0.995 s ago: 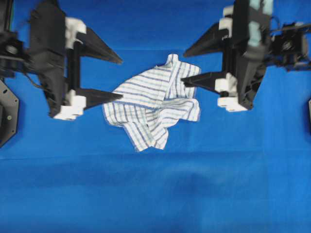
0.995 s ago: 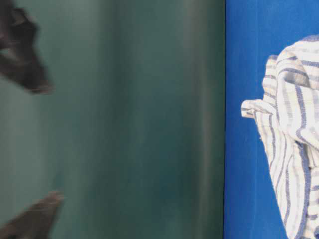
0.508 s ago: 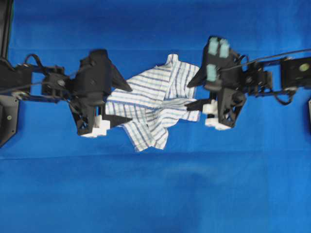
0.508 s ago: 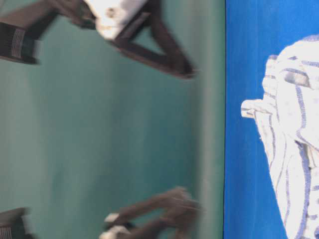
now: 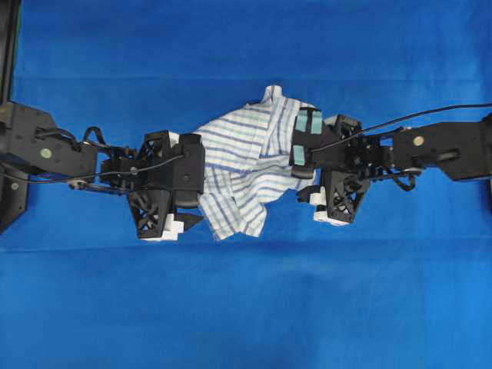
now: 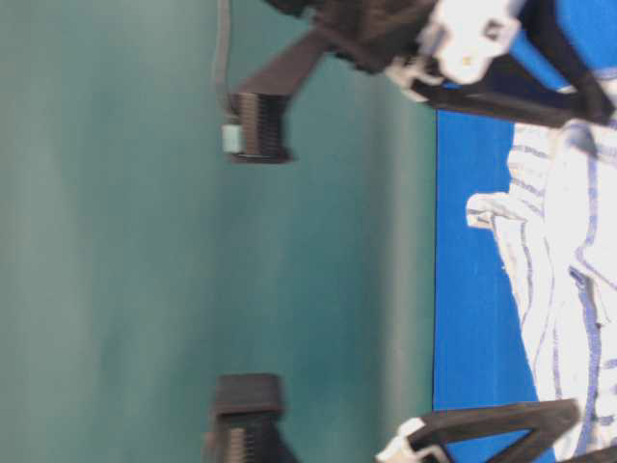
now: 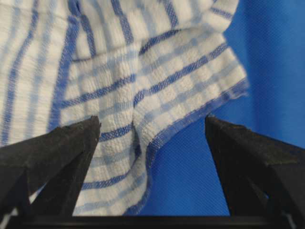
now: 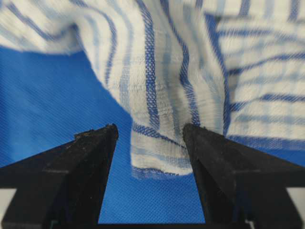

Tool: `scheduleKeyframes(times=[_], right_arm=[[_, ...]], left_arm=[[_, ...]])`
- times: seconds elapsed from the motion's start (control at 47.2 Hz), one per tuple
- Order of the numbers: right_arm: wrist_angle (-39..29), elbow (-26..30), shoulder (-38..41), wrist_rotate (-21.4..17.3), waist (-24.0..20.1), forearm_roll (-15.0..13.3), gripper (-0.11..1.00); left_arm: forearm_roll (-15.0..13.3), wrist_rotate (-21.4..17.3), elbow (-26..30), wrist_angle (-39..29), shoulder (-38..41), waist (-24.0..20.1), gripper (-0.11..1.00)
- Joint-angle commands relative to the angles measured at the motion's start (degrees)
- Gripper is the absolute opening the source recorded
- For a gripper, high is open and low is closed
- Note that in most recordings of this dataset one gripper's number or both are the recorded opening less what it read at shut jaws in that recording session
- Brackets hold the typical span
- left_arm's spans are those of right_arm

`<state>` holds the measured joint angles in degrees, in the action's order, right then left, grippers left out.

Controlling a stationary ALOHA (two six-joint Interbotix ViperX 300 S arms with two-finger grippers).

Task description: Lift the towel with both arms.

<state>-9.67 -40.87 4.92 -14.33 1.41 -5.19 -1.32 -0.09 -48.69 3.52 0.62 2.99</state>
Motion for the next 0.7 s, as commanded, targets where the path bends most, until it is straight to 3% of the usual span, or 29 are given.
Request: scheduleKeyframes(times=[0.0,0.254,0.36,0.487,0.593,0.678], right_arm=[[0.9,0.4,0.6,-0.1,-0.2,0.1,0.62],[0.9,0.7,2.6,-0.1,-0.2,-0.1,0.62],[1.7,0.8,2.6,-0.1,0.2,-0.3,0.62],[2.3,0.9,2.5,0.0,0.8,-0.3,0.54],[2.1,1.1,2.5,0.0,1.3,-0.3,0.29],[2.0,1.3,2.5,0.0,1.4,-0.3,0.07]], left_arm=[[-0.2,0.4,0.4,2.5,1.2,0.2,0.90],[-0.1,0.4,0.6,4.2,3.8,0.2,0.88],[-0.1,0.4,0.6,4.0,3.8,0.0,0.82],[-0.2,0.3,0.3,3.6,3.7,0.1,0.55],[-0.2,-0.2,0.3,2.2,3.5,0.1,0.23],[-0.2,-0.2,0.5,0.6,3.6,0.1,0.05]])
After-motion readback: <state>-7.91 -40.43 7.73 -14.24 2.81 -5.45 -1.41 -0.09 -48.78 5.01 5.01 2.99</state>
